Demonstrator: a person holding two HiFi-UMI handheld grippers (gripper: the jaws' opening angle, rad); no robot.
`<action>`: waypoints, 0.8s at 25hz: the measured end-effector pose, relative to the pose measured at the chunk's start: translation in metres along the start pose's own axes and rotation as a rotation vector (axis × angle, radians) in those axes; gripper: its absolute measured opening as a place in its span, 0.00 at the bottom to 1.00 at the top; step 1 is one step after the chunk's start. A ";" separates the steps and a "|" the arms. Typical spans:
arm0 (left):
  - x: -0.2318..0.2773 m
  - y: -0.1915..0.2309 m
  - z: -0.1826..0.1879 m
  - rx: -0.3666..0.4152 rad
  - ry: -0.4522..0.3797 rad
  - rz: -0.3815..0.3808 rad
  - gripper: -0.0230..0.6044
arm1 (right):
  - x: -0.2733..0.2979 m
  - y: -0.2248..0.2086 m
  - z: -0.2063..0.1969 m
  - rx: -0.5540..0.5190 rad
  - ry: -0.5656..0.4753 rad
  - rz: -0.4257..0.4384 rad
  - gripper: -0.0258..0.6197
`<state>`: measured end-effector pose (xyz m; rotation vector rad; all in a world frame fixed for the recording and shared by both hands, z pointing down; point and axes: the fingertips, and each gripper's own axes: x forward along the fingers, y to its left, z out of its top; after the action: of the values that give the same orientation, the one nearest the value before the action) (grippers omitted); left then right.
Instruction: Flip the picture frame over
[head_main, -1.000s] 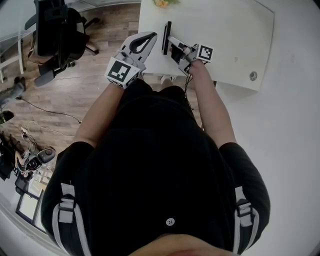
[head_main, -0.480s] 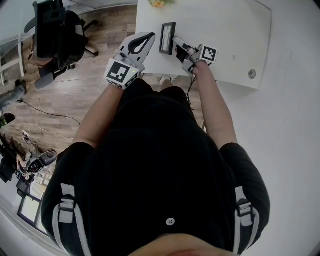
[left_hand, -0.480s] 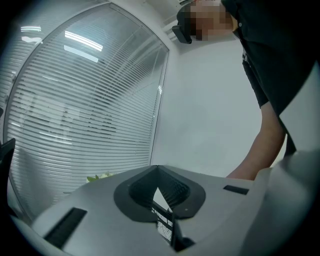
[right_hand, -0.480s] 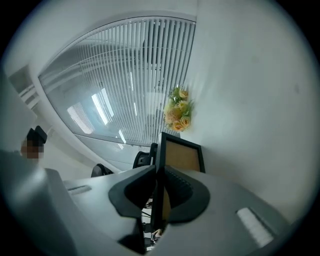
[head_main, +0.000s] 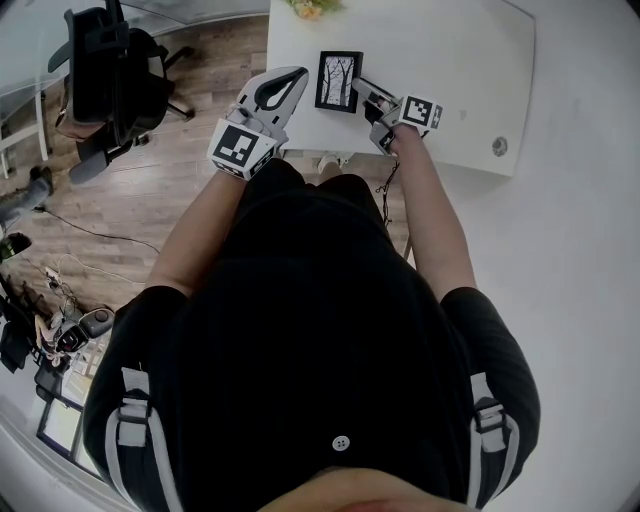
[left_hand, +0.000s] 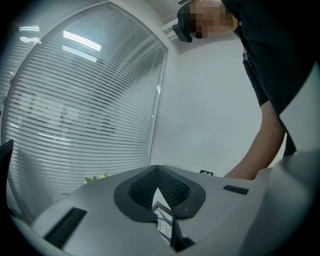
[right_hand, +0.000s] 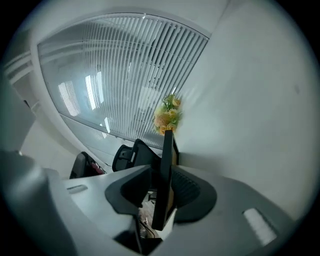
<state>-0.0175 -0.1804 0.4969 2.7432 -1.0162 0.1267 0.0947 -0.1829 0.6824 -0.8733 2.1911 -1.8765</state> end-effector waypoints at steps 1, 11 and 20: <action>0.000 0.000 -0.002 0.000 0.002 -0.001 0.04 | -0.001 -0.003 -0.001 -0.018 0.007 -0.024 0.23; 0.001 -0.002 0.001 0.000 -0.006 -0.004 0.04 | -0.005 -0.024 -0.004 -0.179 0.094 -0.214 0.27; -0.007 0.000 0.006 0.007 -0.012 -0.009 0.04 | -0.008 -0.036 -0.003 -0.539 0.181 -0.478 0.33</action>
<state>-0.0227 -0.1778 0.4899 2.7580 -1.0084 0.1121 0.1118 -0.1790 0.7146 -1.4807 2.8723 -1.5819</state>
